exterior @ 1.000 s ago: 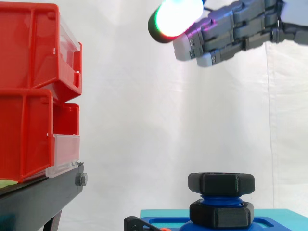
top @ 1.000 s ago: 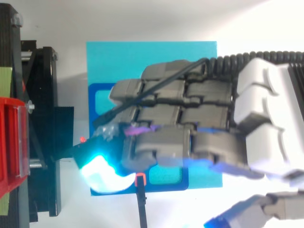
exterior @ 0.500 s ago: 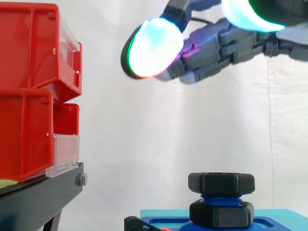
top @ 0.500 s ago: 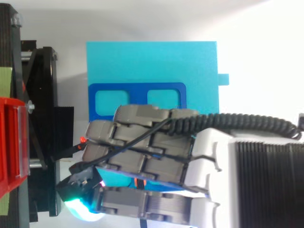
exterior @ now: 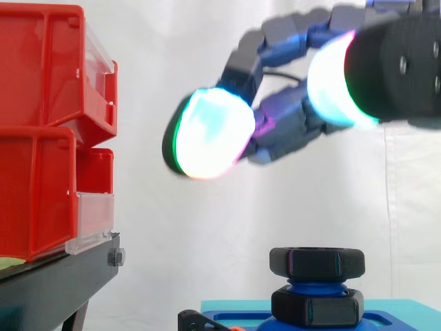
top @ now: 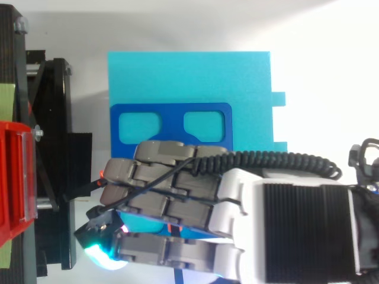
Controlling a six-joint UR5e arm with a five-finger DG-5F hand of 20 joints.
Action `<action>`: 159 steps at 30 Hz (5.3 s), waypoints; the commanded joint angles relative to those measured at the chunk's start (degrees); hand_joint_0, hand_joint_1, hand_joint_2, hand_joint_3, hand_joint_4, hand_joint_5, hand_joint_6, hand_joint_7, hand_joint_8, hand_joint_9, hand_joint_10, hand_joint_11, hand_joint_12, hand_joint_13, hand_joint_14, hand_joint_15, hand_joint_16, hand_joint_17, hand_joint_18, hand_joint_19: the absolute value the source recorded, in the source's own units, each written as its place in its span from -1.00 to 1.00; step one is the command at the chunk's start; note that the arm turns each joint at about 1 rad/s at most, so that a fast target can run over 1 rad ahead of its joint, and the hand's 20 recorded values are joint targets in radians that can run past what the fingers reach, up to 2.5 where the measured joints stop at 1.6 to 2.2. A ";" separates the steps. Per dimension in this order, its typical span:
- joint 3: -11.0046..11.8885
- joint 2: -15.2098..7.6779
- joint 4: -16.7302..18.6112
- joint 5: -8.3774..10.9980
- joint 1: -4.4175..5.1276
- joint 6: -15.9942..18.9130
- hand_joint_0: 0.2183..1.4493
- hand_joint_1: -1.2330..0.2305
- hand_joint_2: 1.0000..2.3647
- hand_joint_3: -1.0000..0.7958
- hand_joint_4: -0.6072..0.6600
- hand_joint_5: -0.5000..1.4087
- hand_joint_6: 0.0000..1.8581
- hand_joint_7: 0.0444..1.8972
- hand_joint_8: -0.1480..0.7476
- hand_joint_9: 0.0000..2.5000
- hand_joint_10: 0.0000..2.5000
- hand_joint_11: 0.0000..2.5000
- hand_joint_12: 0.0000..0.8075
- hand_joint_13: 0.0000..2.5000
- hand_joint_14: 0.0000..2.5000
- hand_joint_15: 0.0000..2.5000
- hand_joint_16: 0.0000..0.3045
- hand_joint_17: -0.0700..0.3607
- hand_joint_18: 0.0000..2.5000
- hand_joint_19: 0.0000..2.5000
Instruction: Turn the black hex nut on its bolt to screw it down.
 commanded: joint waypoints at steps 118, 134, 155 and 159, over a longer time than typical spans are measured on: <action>2.47 -4.81 5.00 -18.75 -9.45 -7.13 -0.53 0.51 -1.00 -0.44 0.05 -0.51 -0.38 0.13 -0.18 -0.43 -1.00 -0.88 -0.30 -0.63 -1.00 -1.00 -0.71 -0.21 -0.70 -0.83; 2.38 -4.81 2.01 -18.84 -8.66 -7.92 -0.53 0.49 -1.00 -0.44 0.13 -0.52 -0.29 0.12 -0.17 -0.38 -1.00 -0.87 -0.31 -0.61 -1.00 -1.00 -0.71 -0.21 -0.68 -0.83; 2.38 -4.81 0.60 -24.38 -11.91 -8.89 -0.54 0.47 -1.00 -0.44 0.17 -0.53 -0.25 0.10 -0.14 -0.36 -0.99 -0.86 -0.30 -0.61 -1.00 -1.00 -0.71 -0.21 -0.68 -0.84; 2.38 -4.90 0.60 -25.61 -12.79 -9.07 -0.54 0.47 -1.00 -0.44 0.17 -0.53 -0.24 0.10 -0.13 -0.36 -1.00 -0.86 -0.30 -0.60 -1.00 -1.00 -0.71 -0.21 -0.68 -0.84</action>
